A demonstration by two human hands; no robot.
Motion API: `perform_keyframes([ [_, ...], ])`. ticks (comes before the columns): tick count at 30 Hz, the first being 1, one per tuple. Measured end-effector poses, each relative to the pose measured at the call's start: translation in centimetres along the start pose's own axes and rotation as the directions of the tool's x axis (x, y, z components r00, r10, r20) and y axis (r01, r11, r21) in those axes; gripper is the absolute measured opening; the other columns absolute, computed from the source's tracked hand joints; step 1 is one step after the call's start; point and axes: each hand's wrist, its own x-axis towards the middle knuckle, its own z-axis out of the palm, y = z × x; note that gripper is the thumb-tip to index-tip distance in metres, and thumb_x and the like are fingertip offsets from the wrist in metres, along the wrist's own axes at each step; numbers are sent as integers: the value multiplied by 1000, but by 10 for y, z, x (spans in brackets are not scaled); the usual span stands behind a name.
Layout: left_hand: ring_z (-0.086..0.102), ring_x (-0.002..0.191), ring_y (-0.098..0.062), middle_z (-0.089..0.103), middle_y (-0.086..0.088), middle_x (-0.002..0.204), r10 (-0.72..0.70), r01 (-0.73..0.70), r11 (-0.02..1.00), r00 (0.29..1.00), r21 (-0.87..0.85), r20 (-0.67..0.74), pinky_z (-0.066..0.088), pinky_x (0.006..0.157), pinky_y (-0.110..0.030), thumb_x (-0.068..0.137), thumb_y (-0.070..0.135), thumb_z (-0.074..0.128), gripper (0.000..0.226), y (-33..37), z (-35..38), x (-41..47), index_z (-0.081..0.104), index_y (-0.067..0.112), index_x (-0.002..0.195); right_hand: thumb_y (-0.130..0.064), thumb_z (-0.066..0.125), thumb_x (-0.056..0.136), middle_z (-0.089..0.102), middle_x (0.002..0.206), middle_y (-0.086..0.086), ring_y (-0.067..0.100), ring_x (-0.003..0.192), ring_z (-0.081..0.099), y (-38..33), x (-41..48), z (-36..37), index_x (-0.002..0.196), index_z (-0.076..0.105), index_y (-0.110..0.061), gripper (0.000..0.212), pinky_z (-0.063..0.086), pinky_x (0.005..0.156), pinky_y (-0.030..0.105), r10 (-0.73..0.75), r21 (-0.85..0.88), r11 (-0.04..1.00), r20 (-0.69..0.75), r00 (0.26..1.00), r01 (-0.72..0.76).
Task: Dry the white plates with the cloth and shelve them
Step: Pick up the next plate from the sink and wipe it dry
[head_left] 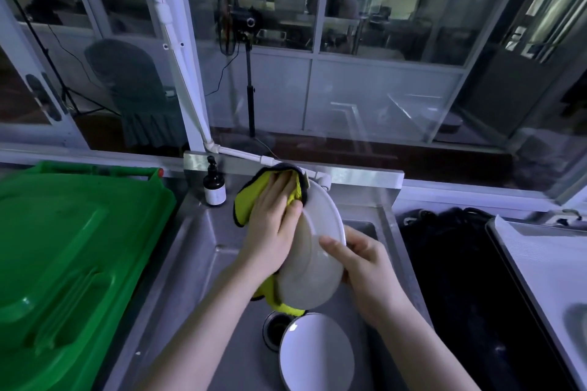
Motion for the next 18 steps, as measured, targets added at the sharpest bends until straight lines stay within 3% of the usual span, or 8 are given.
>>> perform_keyframes([
  [4,23,148,-24,38,-4,154,272,-295,941,951,169,145,25,116,-51,102,32,35,49,-4,9,-28,45,8,144,-19,67,91,73,88,17,24,80,68,0,4,0,97,76,-9,14,55,66,32,35,134,991,-43,998,-29],
  [7,19,149,-18,36,0,155,322,-369,900,922,232,217,20,117,-48,102,35,34,50,-10,5,-20,45,11,145,-17,65,93,74,85,14,23,78,70,0,4,-1,94,76,-10,13,56,63,30,50,137,990,-50,998,-43],
  [9,21,148,-20,32,2,153,288,-324,925,939,200,190,19,119,-43,102,31,37,49,-11,1,-8,46,7,144,-24,69,87,74,88,15,24,79,69,-1,1,1,98,76,-9,20,55,63,32,57,116,992,-34,998,-52],
  [13,24,145,-13,30,6,151,-14,15,1000,998,-11,54,11,112,-7,103,16,43,43,-21,-4,3,42,8,146,-25,71,83,72,92,23,27,82,67,0,-6,-4,101,76,-6,27,53,68,36,70,130,989,-16,997,-68],
  [15,23,147,-10,30,5,156,-113,116,990,993,-78,41,12,112,-7,104,12,42,44,-30,-4,-12,39,14,147,-22,76,81,69,102,32,31,87,66,-2,-11,-11,105,74,-4,29,52,73,39,82,188,979,-27,996,-75],
  [18,20,147,-3,29,8,159,-177,176,965,984,-196,11,16,121,-23,105,15,40,45,-37,-1,-45,33,32,146,-23,71,79,71,105,28,30,87,70,-4,-16,-19,108,74,-3,36,57,66,35,125,323,940,-31,992,-108],
])
